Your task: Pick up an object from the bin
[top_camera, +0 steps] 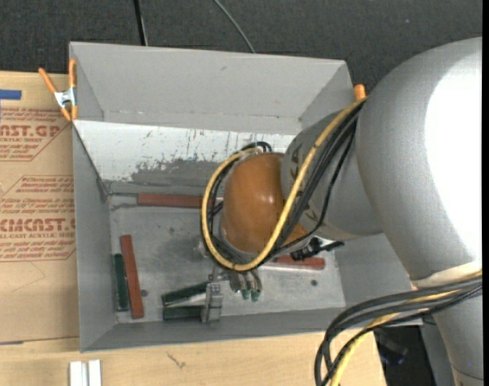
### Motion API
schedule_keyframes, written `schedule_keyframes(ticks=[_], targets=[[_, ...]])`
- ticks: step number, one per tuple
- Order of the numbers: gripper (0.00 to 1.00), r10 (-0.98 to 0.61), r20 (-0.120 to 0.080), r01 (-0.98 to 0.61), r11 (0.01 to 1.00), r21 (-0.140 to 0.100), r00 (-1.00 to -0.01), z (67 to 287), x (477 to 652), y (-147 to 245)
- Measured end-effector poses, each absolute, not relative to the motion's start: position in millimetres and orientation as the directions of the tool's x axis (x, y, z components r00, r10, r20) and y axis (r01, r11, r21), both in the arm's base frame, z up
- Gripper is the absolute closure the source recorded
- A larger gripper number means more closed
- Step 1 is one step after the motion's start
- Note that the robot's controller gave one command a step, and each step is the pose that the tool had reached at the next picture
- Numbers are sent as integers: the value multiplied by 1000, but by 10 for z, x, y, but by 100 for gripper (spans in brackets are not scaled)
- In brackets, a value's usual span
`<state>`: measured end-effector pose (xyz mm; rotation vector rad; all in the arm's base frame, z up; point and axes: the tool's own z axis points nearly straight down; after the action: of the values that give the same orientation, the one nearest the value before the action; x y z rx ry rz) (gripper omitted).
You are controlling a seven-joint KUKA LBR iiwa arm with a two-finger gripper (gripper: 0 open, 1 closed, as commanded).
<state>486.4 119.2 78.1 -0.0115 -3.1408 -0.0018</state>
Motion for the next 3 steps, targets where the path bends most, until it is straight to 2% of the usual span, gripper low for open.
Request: schedule_keyframes(ticks=[1, 2, 3], targets=[[100, 7, 0, 7, 1000, 1, -1000, 783, 4864, 1193], [0, 7, 1, 7, 1000, 1, -1000, 781, 4864, 1193], [0, 7, 1, 7, 1000, 1, -1000, 781, 4863, 1194]])
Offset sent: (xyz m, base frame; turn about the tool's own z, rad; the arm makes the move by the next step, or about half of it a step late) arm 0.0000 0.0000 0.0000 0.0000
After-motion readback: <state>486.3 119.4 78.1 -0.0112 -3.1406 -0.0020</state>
